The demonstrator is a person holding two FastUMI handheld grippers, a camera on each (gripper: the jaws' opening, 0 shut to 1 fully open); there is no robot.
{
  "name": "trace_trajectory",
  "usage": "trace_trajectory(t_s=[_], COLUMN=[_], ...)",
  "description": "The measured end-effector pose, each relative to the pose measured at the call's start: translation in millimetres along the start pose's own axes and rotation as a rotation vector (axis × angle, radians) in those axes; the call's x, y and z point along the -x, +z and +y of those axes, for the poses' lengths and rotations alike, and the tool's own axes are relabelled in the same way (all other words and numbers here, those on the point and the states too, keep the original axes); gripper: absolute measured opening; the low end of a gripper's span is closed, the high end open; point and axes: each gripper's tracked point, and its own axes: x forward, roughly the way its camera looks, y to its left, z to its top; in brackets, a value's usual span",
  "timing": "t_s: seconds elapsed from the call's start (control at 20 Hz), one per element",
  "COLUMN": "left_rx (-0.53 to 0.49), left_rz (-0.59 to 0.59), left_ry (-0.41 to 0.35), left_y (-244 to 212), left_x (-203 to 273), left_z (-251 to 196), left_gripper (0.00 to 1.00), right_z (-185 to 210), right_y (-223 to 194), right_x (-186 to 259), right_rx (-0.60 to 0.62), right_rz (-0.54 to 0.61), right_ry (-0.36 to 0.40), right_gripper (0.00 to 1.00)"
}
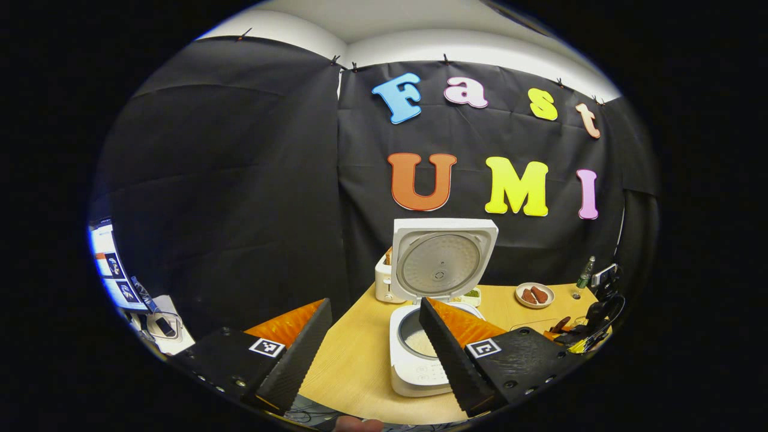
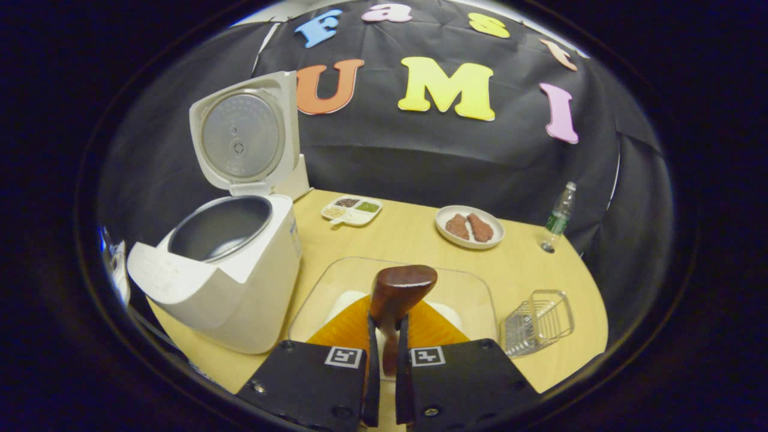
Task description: Close the left gripper, press the button to open the rice cooker; take a wooden spoon from the chopstick holder with the right hand, scoop a spoonful of rice and pour it into the rice cooker, then put the wooden spoon back into the chopstick holder.
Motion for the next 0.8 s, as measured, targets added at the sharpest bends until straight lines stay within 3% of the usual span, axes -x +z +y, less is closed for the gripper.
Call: trace_trajectory(t_s=[0.4, 0.65, 0.8], left_rx=[-0.006, -0.005, -0.021], left_rz=[0.01, 0.003, 0.001], left_ry=[0.011, 0.001, -0.009], left_y=[-1, 7, 10], left_x=[4, 8, 11], left_z=[3, -3, -10], left_gripper=[0.94, 0.94, 0.94], right_z=[7, -20, -39], right_y=[13, 14, 10], right_x=[-5, -12, -7], right_rx=[-0.439, -0.805, -0.918], right_rz=[0.002, 0.012, 0.0], right_ry=[0.123, 0.162, 0.163], right_gripper=[0.16, 0.16, 0.16])
